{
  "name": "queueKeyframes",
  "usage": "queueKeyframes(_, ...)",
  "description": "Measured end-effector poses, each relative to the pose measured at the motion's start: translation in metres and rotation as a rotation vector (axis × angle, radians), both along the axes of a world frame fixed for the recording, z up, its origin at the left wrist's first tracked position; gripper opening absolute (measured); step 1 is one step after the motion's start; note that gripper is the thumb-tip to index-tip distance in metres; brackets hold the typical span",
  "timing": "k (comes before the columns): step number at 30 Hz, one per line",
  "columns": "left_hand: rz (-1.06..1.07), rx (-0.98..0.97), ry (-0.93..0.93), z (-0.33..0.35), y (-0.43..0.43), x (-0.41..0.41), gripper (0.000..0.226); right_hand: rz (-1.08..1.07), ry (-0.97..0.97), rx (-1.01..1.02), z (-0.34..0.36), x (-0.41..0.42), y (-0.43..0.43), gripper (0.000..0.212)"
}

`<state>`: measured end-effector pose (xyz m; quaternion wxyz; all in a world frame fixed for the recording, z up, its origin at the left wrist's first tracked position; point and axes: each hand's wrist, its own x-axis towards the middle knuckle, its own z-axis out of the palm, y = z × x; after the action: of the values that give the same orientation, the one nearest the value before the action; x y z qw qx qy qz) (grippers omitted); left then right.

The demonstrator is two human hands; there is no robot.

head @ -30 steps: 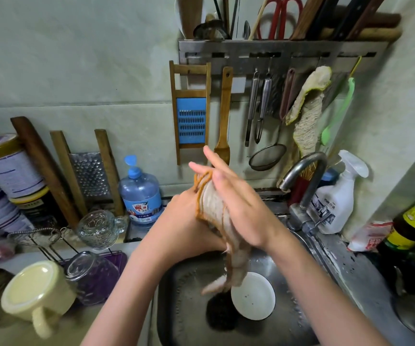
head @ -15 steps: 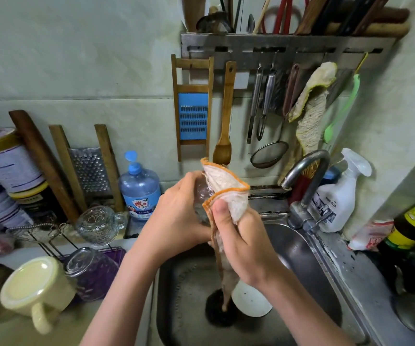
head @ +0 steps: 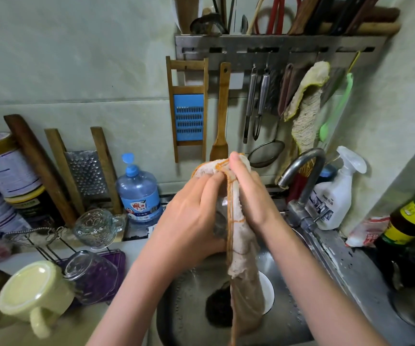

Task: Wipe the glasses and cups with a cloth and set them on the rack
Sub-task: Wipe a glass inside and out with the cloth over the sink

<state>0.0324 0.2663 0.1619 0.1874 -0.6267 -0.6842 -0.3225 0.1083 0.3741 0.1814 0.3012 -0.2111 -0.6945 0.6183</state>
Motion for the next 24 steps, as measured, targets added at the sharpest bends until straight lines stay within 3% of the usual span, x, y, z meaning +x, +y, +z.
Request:
queueKeyframes(4, 0.107, 0.126, -0.131, 0.002, -0.004, 0.000, 0.075, -0.040, -0.005, -0.140, -0.008, 0.002, -0.010, 0.051)
queueKeyframes(6, 0.141, 0.165, -0.258, 0.004, -0.003, 0.000, 0.076, -0.018, 0.126, -0.373, -0.014, 0.001, -0.024, 0.059)
queueKeyframes(8, 0.121, 0.165, -0.432, 0.009, -0.005, 0.002, 0.073, -0.078, 0.256, -0.464, -0.022, 0.000, -0.032, 0.072)
queueKeyframes(11, 0.094, 0.178, -0.716, 0.013, -0.003, 0.004, 0.068, -0.103, 0.337, -0.326, -0.021, -0.001, -0.043, 0.055)
queueKeyframes(13, 0.125, 0.146, -0.705, 0.010, -0.002, 0.003, 0.065, -0.091, 0.350, -0.197, -0.018, 0.002, -0.043, 0.056)
queueKeyframes(16, 0.113, 0.072, -0.630, 0.011, -0.006, 0.003, 0.069, -0.083, 0.217, -0.009, -0.017, 0.005, -0.029, 0.057)
queueKeyframes(18, 0.060, 0.039, -0.571, 0.013, -0.010, 0.004, 0.074, 0.014, 0.216, -0.160, -0.009, 0.006, -0.021, 0.057)
queueKeyframes(21, -0.045, 0.027, -0.530, 0.021, -0.017, 0.008, 0.077, 0.145, 0.305, -0.585, 0.005, 0.008, -0.011, 0.055)
queueKeyframes(24, -0.151, 0.094, -0.694, 0.020, -0.014, 0.013, 0.073, 0.162, 0.337, -0.808, 0.013, 0.011, -0.005, 0.064)
